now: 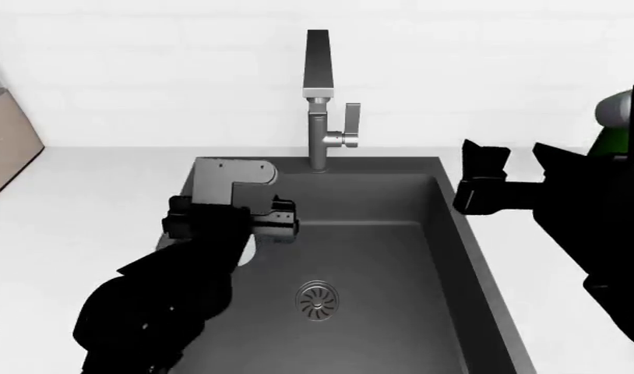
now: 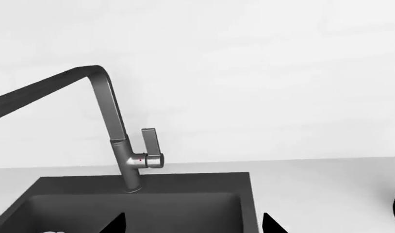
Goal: Pick the cup and bowl from the sink and place them on the counter for drying.
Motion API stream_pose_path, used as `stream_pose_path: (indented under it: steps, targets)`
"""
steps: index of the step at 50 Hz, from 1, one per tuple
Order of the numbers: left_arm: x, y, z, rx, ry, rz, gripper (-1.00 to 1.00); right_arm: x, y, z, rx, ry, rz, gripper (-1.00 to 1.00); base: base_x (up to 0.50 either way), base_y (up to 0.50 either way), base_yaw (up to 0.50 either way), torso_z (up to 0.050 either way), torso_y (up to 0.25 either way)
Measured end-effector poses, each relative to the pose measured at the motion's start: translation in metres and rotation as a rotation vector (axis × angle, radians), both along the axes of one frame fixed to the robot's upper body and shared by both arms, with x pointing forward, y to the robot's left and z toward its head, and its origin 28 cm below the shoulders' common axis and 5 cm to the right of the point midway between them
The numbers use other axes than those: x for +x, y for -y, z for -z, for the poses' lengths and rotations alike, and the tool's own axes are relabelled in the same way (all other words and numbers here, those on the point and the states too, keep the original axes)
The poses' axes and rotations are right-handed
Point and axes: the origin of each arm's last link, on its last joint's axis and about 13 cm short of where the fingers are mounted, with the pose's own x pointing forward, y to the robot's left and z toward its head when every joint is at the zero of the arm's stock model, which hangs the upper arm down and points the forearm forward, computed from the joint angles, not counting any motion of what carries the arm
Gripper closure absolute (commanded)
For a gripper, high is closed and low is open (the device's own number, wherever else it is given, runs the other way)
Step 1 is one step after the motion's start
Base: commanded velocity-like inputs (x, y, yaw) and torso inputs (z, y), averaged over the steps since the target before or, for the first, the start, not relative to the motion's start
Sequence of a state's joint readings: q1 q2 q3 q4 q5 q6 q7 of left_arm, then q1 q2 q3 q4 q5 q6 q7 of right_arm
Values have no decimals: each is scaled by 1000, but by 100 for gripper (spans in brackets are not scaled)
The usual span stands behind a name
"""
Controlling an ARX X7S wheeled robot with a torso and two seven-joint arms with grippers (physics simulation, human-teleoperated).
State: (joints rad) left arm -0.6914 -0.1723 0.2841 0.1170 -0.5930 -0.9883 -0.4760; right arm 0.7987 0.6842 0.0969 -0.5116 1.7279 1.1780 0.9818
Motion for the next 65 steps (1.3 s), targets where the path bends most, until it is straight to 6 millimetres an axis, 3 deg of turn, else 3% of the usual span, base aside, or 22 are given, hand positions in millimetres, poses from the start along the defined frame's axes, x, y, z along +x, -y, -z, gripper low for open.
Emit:
stream_pose_path:
  steps: [25, 46, 65]
  targets:
    - [21, 27, 41, 51, -55, -187, -100, 2, -1, 3, 1, 10, 2, -100, 0, 0, 0, 0, 0]
    - [31, 29, 53, 94, -53, -276, -100, 2, -3, 8, 19, 7, -13, -100, 0, 0, 0, 0, 0]
    - [57, 23, 65, 101, -101, -303, -100, 1, -7, 8, 28, 5, -37, -100, 0, 0, 0, 0, 0]
